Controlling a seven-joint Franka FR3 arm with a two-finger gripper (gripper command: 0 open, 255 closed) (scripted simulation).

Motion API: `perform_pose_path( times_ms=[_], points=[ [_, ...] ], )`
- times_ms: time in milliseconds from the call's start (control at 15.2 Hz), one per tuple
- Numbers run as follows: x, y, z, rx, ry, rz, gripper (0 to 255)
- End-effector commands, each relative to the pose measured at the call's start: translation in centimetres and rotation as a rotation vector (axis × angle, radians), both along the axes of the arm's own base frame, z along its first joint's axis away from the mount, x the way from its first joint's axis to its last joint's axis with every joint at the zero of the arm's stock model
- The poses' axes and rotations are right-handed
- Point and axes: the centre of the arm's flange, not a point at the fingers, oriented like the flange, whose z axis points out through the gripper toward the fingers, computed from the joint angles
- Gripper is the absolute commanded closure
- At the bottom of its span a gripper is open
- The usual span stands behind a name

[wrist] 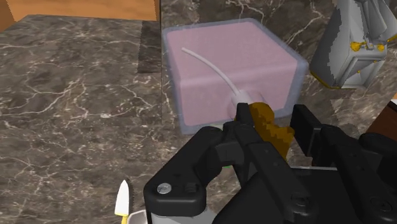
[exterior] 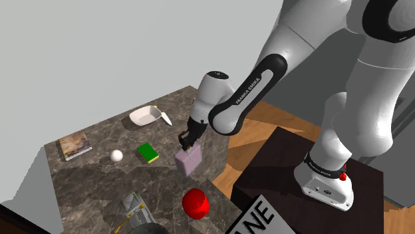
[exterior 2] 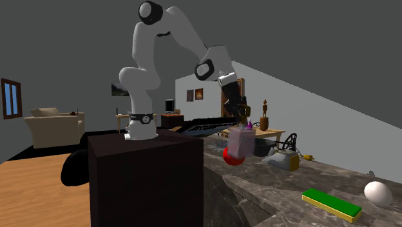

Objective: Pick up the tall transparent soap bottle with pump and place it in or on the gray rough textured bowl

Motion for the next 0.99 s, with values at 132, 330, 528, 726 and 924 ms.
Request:
perform_pose_path(
  times_ms=[132,330,528,726,924],
  points=[
    [0.0,0.0,2.2,0.000,0.000,0.000,255],
    [0.0,0.0,3.8,0.000,0.000,0.000,255],
    [0.0,0.0,5.3,0.000,0.000,0.000,255],
    [0.0,0.0,6.7,0.000,0.000,0.000,255],
    [-1.4,3.6,7.3,0.000,0.000,0.000,255]
  ],
)
